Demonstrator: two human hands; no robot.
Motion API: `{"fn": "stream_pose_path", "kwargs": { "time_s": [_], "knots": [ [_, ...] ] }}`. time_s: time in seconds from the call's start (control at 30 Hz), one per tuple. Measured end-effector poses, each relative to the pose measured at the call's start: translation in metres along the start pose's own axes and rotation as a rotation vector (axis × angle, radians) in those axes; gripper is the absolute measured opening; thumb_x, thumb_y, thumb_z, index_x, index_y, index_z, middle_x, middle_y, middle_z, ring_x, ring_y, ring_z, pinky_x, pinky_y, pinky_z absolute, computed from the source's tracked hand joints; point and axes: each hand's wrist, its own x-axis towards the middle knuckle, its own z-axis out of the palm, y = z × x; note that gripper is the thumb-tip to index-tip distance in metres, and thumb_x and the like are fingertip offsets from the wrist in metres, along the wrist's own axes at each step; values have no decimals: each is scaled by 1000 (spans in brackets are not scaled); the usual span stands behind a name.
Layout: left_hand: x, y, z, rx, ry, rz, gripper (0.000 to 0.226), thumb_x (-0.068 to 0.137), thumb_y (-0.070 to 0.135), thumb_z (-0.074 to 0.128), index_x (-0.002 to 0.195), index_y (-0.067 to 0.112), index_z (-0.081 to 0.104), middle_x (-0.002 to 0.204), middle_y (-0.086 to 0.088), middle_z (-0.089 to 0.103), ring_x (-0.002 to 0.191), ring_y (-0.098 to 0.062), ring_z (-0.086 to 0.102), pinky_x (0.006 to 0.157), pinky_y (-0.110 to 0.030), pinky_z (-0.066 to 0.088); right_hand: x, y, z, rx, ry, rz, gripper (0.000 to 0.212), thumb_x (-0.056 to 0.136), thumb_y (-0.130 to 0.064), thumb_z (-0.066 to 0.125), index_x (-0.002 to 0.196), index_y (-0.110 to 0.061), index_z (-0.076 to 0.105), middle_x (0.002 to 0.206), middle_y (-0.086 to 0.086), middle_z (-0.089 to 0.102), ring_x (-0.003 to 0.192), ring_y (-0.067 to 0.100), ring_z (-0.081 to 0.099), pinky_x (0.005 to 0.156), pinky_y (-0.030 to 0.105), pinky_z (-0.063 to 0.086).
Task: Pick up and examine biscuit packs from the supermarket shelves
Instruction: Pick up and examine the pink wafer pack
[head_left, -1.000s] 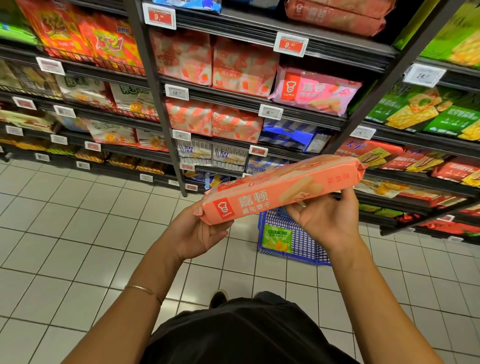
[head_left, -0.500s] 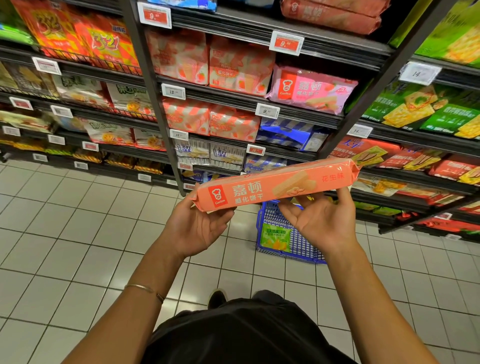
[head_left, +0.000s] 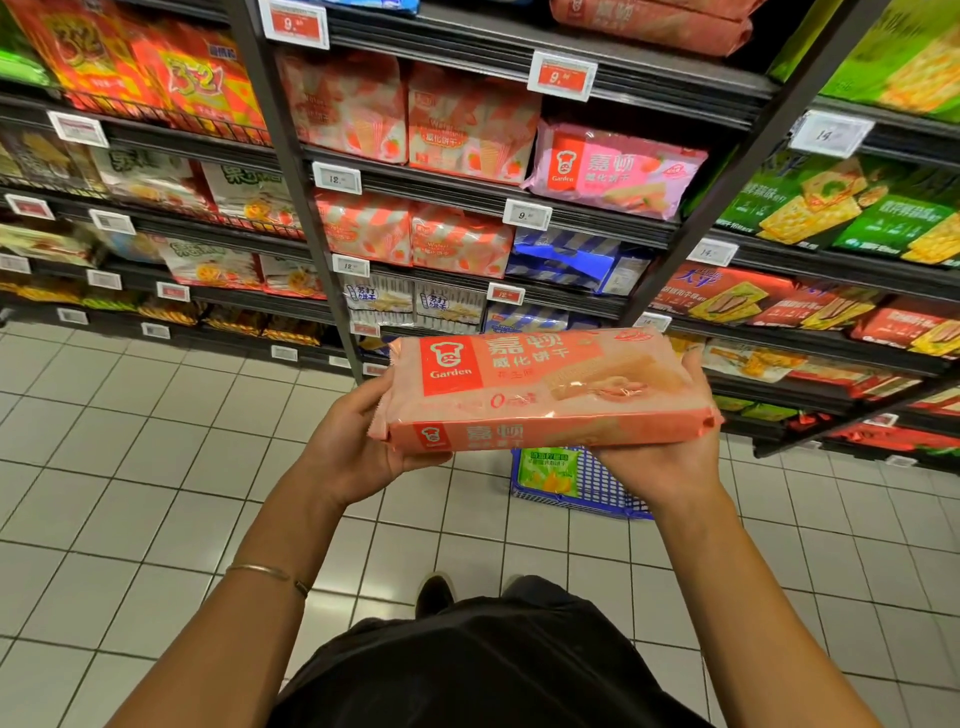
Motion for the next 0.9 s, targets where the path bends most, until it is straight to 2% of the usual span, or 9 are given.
{"fn": "stream_pose_path", "kwargs": {
  "time_s": [0.17,0.43,0.6,0.73,0.8,0.9],
  "knots": [
    [0,-3,2,15,12,8,52,105,52,42,145,23,59,141,-14,66,126,-38,66,94,-58,58,-2,1,-6,25,58,-43,75,84,-62,74,144,-18,59,145,23,59,129,51,57,109,68,41],
    [-2,-4,-3,-20,18,20,50,105,53,46,143,24,60,141,-13,66,127,-38,65,94,-59,57,-2,6,-7,47,85,-72,59,87,-56,71,128,-14,73,141,21,63,126,45,62,110,65,41],
    [-5,-4,-5,-42,32,18,52,103,56,47,143,26,61,142,-12,65,128,-38,64,96,-60,56,-1,8,-4,86,100,-59,57,85,-53,74,126,-13,74,142,20,62,135,44,55,115,65,35],
    [-5,-8,-5,-70,54,11,55,103,60,45,145,26,59,141,-13,66,128,-38,65,93,-57,58,0,10,-1,46,87,-46,54,85,-57,72,120,-15,77,137,20,66,123,45,63,110,67,39],
    [-5,-9,-5,-76,62,9,57,104,62,43,145,26,59,141,-13,66,127,-37,65,91,-56,58,1,10,-1,44,105,-41,59,85,-57,72,128,-16,74,136,21,66,120,46,65,108,68,41],
    [-5,-10,-5,-90,66,9,58,103,64,43,144,26,60,140,-13,67,125,-37,67,89,-55,60,2,11,-2,37,139,-41,70,84,-57,73,140,-17,60,138,22,65,122,49,63,108,69,40]
  ]
}}
